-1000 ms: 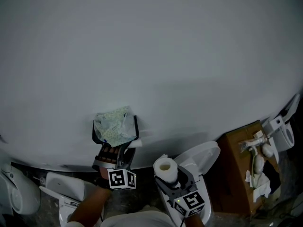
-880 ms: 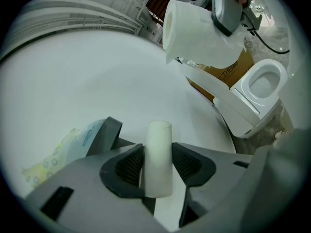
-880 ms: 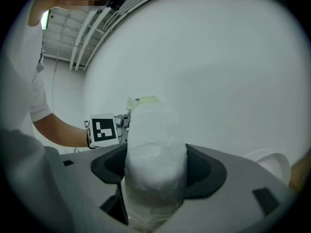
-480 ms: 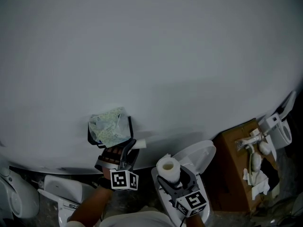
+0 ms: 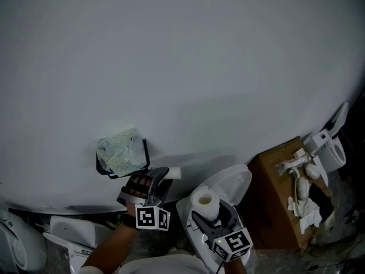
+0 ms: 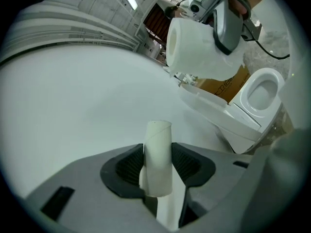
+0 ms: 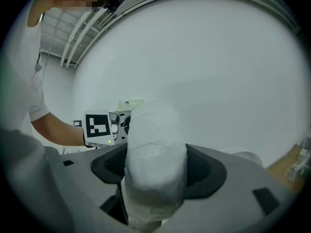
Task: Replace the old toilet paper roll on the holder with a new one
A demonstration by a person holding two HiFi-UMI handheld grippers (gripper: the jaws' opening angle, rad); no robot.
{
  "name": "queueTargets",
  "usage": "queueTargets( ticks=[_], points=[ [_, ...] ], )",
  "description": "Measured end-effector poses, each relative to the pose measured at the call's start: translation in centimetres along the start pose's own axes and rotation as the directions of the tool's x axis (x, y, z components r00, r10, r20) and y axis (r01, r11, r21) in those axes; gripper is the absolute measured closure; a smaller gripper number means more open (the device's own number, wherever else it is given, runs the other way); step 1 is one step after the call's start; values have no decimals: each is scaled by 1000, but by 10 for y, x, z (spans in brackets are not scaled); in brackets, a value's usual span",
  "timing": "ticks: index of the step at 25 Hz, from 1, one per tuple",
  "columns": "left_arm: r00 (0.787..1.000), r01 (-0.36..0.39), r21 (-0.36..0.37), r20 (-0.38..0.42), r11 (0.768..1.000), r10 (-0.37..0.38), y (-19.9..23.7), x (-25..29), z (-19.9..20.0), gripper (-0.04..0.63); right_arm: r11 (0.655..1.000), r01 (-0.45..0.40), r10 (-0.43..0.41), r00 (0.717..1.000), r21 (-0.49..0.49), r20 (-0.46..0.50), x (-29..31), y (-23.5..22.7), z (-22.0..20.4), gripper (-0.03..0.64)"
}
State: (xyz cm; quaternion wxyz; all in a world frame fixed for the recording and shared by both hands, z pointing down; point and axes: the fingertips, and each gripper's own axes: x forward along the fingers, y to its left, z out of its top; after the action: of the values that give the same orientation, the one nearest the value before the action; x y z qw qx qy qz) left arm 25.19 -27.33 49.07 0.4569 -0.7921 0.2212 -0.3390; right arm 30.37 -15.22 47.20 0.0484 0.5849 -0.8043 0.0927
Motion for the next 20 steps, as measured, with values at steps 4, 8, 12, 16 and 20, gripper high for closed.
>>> queueTargets(
  ticks=[4, 8, 12, 16, 20],
  points=[
    [999, -4, -12, 41, 1000, 5, 0, -8, 16, 405, 1000, 28, -28, 1000, 0, -1, -9, -5, -1, 293],
    [998, -7, -33, 69, 999, 10, 0, -19, 24, 405, 999, 34, -34, 999, -5, 5, -12, -5, 1, 293],
    [997, -13, -90, 78, 996, 20, -5, -38, 21, 405, 1000, 27, -27, 1000, -12, 2, -10, 2, 1, 294],
    [998, -33, -144, 56, 989, 41, -7, -61, 6, 405, 1000, 6, -6, 1000, -20, -10, -4, 13, 0, 293],
    [997, -68, -200, 6, 977, 71, -8, -88, -20, 405, 999, -30, 29, 999, -42, -23, 8, 28, 0, 293]
  ],
)
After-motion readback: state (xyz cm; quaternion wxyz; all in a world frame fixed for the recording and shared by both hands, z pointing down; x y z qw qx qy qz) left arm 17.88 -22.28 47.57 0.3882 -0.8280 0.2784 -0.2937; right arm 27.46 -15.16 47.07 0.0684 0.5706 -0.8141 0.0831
